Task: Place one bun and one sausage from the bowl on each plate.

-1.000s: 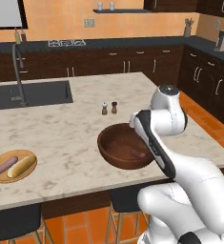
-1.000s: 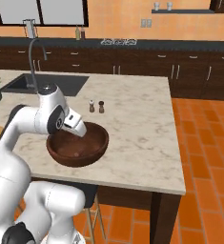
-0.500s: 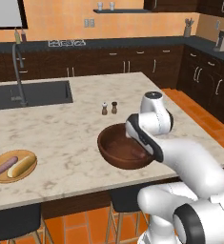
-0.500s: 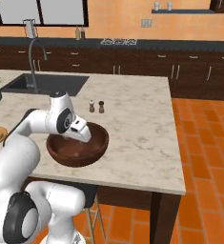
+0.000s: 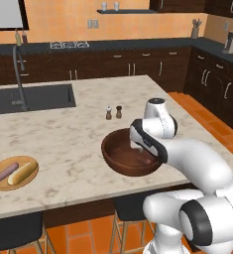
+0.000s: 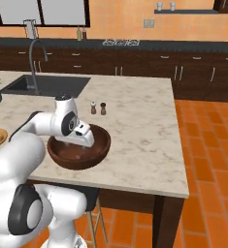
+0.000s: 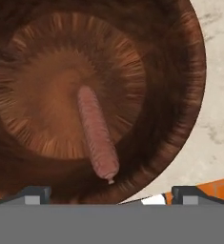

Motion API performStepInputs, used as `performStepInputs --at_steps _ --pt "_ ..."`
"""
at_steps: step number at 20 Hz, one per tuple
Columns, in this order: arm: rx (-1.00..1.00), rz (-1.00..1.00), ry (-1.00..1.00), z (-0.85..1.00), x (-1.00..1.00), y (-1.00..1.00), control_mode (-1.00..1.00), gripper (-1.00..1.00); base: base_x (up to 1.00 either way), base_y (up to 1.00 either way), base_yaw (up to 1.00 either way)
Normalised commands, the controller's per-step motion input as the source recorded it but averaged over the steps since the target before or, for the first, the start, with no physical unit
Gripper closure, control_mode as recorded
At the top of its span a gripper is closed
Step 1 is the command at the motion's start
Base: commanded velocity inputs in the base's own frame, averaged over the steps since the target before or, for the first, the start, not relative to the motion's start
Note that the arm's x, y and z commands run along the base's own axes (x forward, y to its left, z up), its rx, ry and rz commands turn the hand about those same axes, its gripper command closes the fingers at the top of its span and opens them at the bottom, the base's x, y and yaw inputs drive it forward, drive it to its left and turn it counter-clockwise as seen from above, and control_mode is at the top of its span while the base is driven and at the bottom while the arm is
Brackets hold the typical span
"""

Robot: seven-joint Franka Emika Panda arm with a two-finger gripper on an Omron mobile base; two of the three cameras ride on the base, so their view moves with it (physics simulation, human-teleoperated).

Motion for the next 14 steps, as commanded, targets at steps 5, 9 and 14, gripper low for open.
performStepInputs --at_steps 5,9,14 --pt "-0.02 0.13 0.06 -0.50 -0.05 0.09 -1.00 -1.00 0.00 0.00 0.00" --pt "-0.01 0.11 0.05 -0.28 0.14 0.02 -1.00 -1.00 0.00 0.00 0.00" --pt "-0.02 0.07 0.05 -0.24 0.45 0.00 -1.00 -1.00 0.00 0.00 0.00"
